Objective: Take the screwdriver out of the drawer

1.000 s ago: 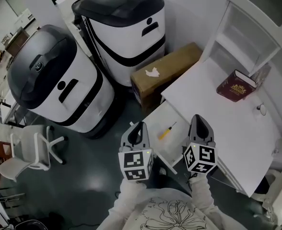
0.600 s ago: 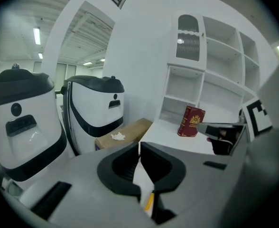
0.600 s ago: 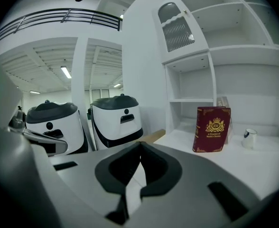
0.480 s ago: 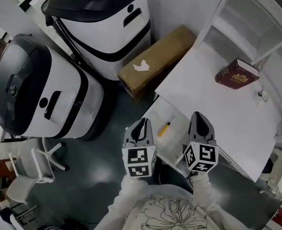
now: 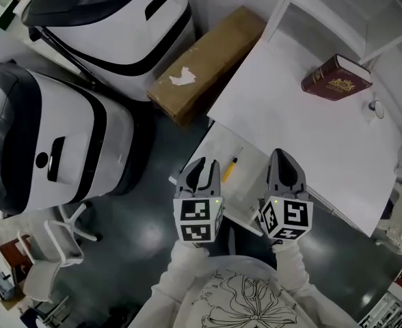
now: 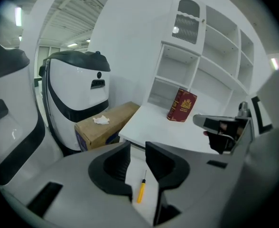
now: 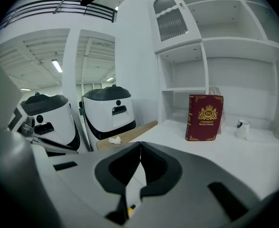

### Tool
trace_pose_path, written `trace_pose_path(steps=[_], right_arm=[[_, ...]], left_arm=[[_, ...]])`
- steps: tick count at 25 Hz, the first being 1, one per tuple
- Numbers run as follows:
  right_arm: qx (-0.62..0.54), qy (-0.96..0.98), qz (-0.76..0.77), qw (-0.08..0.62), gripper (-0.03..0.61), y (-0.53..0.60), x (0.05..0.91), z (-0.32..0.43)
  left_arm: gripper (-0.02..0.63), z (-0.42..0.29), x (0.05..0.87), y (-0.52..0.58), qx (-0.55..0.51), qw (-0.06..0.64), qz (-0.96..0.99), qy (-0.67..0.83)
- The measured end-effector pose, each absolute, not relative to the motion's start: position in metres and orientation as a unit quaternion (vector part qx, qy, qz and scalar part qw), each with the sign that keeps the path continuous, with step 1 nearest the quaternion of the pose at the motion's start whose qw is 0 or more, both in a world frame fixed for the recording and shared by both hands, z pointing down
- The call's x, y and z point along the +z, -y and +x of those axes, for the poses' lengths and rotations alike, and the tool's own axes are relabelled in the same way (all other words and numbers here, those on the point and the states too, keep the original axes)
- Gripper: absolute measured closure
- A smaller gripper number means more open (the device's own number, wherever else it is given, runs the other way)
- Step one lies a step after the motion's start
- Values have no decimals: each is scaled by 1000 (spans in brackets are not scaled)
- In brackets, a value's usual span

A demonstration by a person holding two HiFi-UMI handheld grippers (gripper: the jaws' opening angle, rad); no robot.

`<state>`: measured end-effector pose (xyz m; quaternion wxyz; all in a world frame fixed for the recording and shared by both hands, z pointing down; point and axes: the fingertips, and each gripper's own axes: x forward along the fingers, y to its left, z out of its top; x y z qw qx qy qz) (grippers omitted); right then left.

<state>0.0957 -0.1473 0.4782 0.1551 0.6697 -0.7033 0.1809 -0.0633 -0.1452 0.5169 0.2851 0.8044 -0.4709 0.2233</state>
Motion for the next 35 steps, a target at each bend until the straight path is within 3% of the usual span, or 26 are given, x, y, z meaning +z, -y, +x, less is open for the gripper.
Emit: trace_pose_path(steps=[16, 35], right_arm=[[216, 694, 667, 162, 575, 151, 520, 142], [252, 672, 676, 168, 575, 148, 561, 191]], left_arm=[[454, 7, 616, 141, 315, 337, 789, 406], [417, 48, 769, 107, 476, 384, 716, 337]])
